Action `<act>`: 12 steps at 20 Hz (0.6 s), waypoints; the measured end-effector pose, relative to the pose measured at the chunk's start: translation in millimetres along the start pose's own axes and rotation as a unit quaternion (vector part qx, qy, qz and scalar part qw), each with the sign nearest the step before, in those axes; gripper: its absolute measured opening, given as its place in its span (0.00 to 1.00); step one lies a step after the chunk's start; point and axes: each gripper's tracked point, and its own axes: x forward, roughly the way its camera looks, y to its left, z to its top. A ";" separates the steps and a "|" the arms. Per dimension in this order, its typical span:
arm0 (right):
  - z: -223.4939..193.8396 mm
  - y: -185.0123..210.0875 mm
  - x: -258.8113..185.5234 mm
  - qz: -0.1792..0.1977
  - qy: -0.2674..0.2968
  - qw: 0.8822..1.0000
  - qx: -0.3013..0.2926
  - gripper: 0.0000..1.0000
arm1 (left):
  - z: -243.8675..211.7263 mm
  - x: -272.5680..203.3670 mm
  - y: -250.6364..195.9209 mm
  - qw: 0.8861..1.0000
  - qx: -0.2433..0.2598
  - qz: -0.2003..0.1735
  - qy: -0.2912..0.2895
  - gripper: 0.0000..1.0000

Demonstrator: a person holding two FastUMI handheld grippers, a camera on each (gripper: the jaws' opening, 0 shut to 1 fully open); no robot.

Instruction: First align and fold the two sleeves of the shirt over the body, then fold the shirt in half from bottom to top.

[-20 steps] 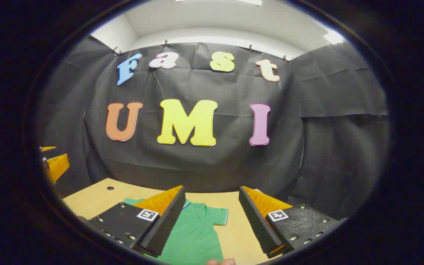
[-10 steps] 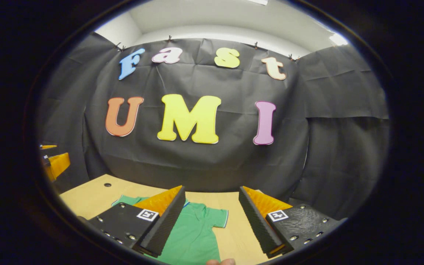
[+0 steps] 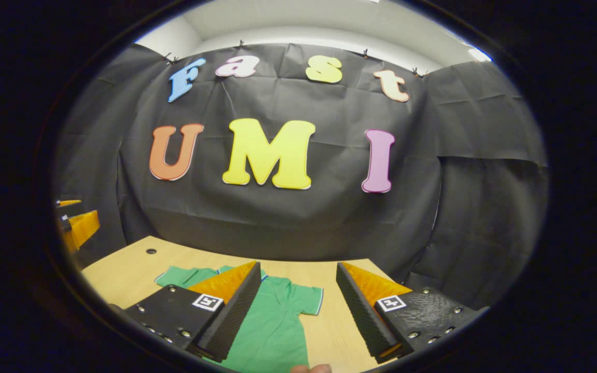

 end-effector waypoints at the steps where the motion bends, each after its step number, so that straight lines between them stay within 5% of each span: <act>1: -2.3 0.1 2.9 0.001 0.002 1.000 -0.001 0.92 | -0.8 1.3 -1.4 1.000 0.001 -0.001 0.003 1.00; 8: 5.9 -24.5 77.2 -0.007 -0.010 0.999 -0.046 0.92 | -2.0 10.3 -4.9 1.000 0.020 0.007 0.011 1.00; 12: -17.7 -36.1 152.6 0.002 0.036 0.998 -0.056 0.92 | -7.5 13.4 -6.9 0.999 0.016 0.011 0.027 1.00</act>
